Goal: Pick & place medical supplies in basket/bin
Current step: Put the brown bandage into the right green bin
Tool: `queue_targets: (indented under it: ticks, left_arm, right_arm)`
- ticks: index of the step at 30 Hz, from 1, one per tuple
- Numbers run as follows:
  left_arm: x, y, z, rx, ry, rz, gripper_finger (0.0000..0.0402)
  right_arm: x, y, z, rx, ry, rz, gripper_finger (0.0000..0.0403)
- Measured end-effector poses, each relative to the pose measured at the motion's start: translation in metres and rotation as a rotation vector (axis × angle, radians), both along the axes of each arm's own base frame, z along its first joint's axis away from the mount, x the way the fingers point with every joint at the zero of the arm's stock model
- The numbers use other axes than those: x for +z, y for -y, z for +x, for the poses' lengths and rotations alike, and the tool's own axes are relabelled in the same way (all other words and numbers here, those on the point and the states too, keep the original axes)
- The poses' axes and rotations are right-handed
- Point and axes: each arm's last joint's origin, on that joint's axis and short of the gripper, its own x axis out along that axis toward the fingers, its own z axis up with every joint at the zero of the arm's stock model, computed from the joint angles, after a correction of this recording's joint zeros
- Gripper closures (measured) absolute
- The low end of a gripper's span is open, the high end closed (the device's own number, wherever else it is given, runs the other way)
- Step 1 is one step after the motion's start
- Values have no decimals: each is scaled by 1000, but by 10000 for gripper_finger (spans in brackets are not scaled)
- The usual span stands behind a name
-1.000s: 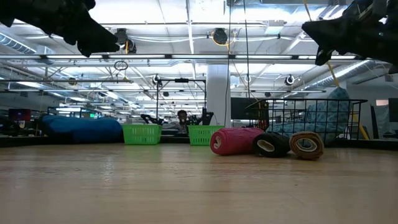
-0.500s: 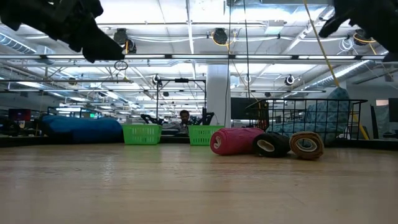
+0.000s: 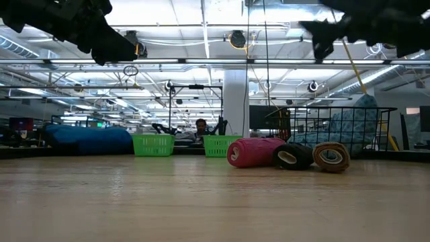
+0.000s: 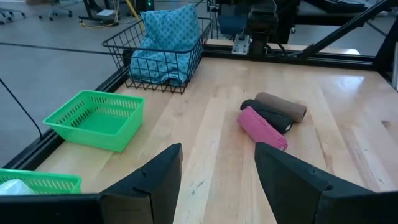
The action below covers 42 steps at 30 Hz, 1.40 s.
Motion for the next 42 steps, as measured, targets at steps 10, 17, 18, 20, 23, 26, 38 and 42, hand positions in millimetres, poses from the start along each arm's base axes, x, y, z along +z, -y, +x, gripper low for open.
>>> queue_targets:
  ticks: [10,17,18,20,23,26,38,42]
  left_arm:
    - [0,0,0,3,2,-9,192]
    - [0,0,0,11,8,-39,192]
    - [0,0,0,14,9,-45,192]
    - [0,0,0,17,11,-51,192]
    - [0,0,0,24,10,-45,192]
    - [0,-1,0,58,12,-38,192]
    - [0,-2,0,74,13,-40,192]
    - [0,-2,0,74,14,-40,192]
  right_arm:
    - [-54,5,36,-31,-487,-217,149]
    - [-96,-1,39,79,-740,-250,149]
    - [-101,-4,38,97,-765,-258,149]
    - [-109,-10,38,127,-790,-302,149]
    - [-118,-16,37,135,-818,-356,149]
    - [-121,-18,37,117,-841,-376,149]
    - [-125,-25,33,101,-865,-516,149]
    - [-126,-26,32,123,-892,-437,157]
